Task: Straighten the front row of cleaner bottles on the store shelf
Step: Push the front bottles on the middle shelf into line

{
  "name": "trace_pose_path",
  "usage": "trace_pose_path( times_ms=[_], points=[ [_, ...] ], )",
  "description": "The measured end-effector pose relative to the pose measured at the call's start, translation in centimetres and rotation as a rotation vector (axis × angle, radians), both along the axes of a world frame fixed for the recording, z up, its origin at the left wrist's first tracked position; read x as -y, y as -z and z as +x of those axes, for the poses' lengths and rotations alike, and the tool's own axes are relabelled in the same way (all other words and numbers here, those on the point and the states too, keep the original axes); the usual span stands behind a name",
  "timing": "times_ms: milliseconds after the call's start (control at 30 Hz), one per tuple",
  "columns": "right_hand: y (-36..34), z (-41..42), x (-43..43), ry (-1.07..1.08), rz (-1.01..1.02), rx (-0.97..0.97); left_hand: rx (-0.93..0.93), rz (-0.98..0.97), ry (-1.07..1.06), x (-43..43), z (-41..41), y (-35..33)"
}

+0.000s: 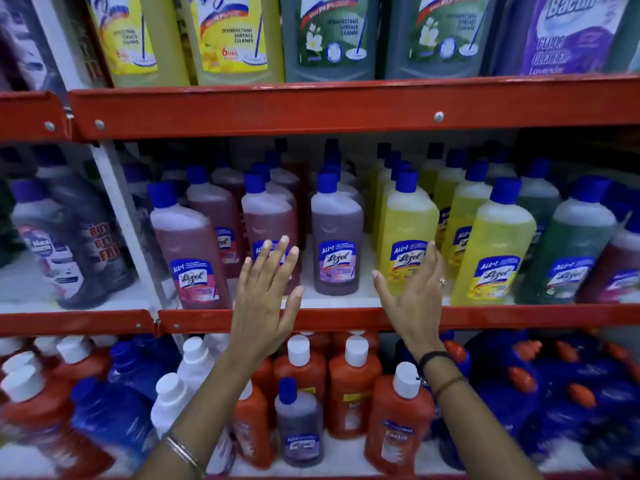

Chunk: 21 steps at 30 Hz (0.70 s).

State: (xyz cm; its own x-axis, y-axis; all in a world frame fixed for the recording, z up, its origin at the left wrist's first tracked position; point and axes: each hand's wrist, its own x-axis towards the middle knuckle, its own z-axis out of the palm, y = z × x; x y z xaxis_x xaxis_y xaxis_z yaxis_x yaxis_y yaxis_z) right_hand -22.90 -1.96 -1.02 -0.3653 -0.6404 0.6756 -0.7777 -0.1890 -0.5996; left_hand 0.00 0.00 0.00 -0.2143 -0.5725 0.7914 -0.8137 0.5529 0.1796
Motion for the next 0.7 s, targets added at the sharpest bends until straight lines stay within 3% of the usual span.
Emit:
trace_pose_path(
  times_ms=[333, 700],
  points=[
    [-1.3, -0.1, 3.4, 0.122, 0.171, 0.114, 0.056, 0.256, -0.215, 1.1, 2.1, 5.9],
    [-1.6, -0.7, 2.6, 0.141, 0.210, 0.072, 0.149, 0.303, -0.297, 1.4, 2.6, 6.7]
  ],
)
